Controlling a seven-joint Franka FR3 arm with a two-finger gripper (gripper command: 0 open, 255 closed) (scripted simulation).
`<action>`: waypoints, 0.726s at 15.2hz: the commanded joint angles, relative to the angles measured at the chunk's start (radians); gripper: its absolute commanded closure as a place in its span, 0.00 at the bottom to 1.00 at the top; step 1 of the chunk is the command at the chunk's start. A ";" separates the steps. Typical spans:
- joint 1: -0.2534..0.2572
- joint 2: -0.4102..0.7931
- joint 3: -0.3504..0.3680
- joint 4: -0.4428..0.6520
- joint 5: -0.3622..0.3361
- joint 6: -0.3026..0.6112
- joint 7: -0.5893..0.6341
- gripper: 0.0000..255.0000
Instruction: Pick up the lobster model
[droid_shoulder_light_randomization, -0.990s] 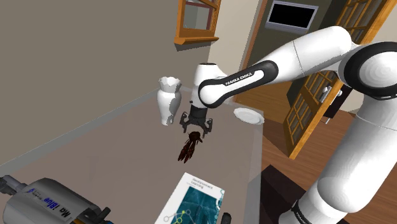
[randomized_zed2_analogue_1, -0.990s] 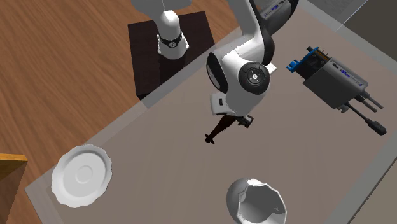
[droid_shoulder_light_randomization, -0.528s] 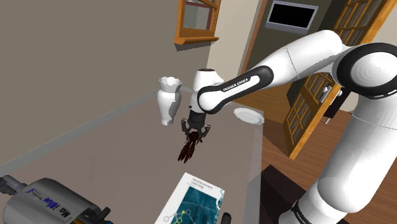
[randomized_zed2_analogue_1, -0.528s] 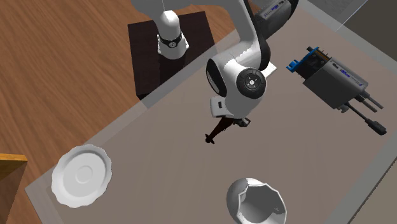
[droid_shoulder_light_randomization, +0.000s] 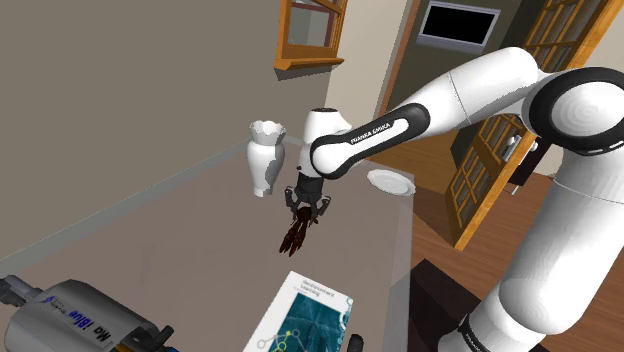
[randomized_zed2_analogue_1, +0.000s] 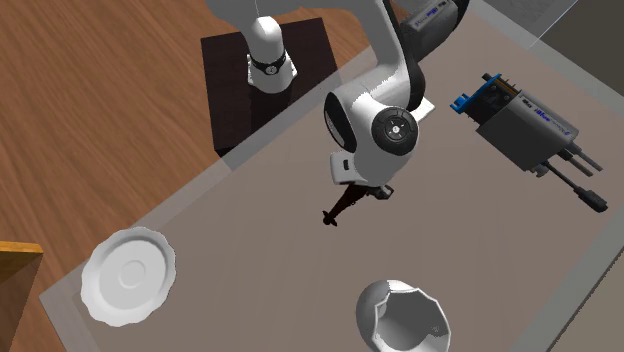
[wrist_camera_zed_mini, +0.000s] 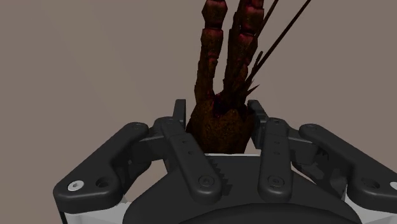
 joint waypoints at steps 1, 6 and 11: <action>-0.001 -0.008 0.001 0.003 0.004 -0.012 -0.003 1.00; -0.005 -0.049 0.004 0.028 0.022 -0.075 -0.013 1.00; -0.008 -0.085 0.005 0.058 0.037 -0.139 -0.022 1.00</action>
